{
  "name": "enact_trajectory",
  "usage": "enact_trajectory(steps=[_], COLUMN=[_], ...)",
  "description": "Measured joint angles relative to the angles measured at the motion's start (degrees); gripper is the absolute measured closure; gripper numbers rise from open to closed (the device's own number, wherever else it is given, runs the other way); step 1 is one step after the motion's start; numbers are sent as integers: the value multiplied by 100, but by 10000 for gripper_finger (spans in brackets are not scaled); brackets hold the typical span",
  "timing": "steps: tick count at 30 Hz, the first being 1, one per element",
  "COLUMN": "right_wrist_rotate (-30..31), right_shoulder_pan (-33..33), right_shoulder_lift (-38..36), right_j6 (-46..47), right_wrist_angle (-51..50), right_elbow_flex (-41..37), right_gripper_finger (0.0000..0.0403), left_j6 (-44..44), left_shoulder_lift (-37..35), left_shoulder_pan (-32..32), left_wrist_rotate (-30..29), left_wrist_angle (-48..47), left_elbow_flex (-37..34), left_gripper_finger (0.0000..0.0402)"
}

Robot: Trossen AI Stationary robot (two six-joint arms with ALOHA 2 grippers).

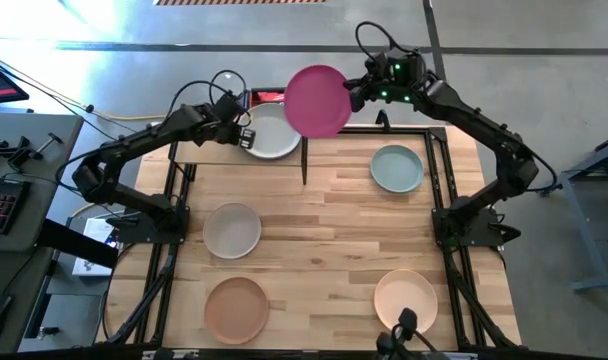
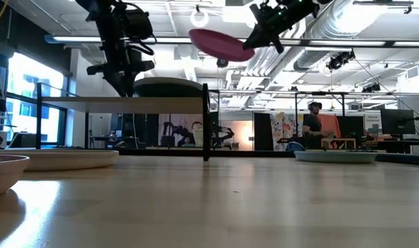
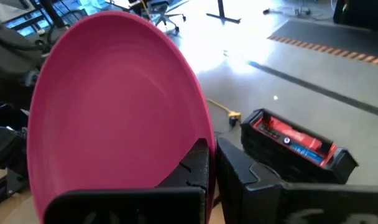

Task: Place and stack plates onto a shelf
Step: Stack the dark pink plate on the white plate on the shelf

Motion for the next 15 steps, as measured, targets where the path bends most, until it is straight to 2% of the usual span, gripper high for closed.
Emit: enact_trajectory(steps=[15], right_wrist_rotate=[-2], right_shoulder_pan=[428], right_shoulder_lift=[790], right_j6=[777], right_wrist_angle=[1235], right_elbow_flex=[-2], right_gripper_finger=[403], left_j6=[-72], left_shoulder_lift=[-1060], left_shoulder_pan=[-5], left_wrist_rotate=[44], left_wrist_angle=[-107], left_elbow_flex=[4], left_gripper_finger=[323])
